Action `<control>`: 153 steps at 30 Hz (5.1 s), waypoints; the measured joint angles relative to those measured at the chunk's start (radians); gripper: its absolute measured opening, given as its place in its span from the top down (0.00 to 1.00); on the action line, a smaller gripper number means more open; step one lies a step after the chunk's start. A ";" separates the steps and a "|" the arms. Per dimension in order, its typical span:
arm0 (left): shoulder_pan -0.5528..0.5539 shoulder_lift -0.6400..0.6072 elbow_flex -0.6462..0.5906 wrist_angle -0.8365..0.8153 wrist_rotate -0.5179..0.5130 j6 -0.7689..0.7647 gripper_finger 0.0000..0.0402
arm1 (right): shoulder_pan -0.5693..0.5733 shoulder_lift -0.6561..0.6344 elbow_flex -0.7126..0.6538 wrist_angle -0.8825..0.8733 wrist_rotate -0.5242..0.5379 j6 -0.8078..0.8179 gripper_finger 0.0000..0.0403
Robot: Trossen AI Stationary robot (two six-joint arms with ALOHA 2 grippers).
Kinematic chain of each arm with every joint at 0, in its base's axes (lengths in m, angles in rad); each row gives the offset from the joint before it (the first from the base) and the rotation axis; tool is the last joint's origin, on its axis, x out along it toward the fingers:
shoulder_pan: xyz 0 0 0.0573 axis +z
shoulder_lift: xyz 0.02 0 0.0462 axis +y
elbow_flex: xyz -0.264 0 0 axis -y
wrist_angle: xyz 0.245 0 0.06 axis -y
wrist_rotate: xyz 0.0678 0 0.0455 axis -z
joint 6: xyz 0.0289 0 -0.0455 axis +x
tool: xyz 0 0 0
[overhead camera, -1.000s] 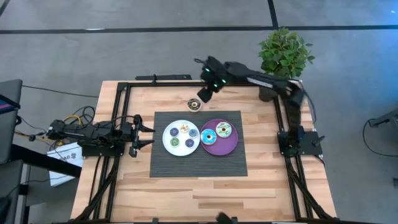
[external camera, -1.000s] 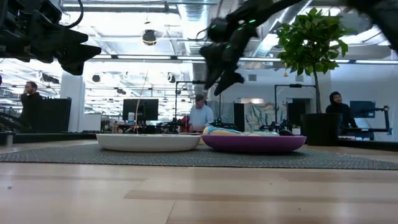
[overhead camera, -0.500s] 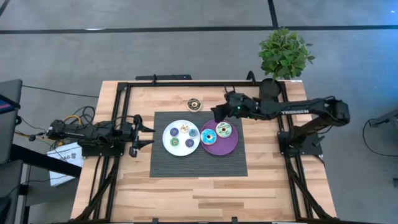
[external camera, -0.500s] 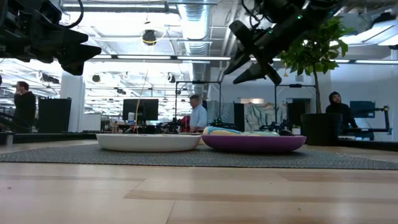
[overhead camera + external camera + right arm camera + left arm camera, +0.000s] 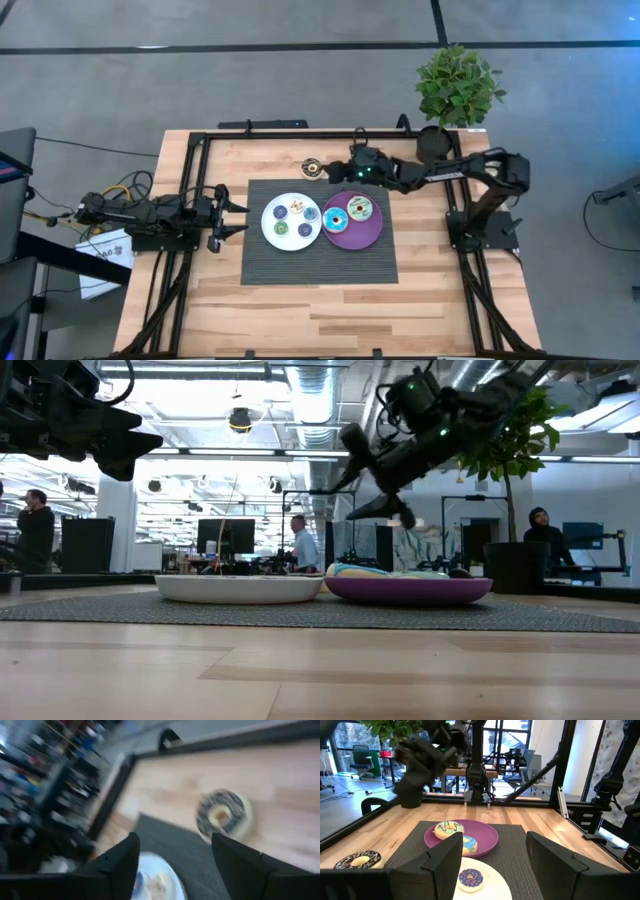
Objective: Pick & Place donuts
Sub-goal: Put the large black donut on the violet plate
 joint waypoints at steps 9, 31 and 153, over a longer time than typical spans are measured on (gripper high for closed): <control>0.000 0.000 0.000 0.000 0.000 0.000 0.47 | -0.065 0.173 0.166 0.144 -0.083 -0.098 0.29; 0.000 0.000 0.000 0.000 -0.001 0.000 0.47 | -0.169 0.563 0.840 -0.877 -0.114 -0.156 0.26; 0.000 0.000 0.000 0.001 0.000 0.000 0.47 | -0.167 0.563 0.777 -0.955 -0.165 -0.281 0.42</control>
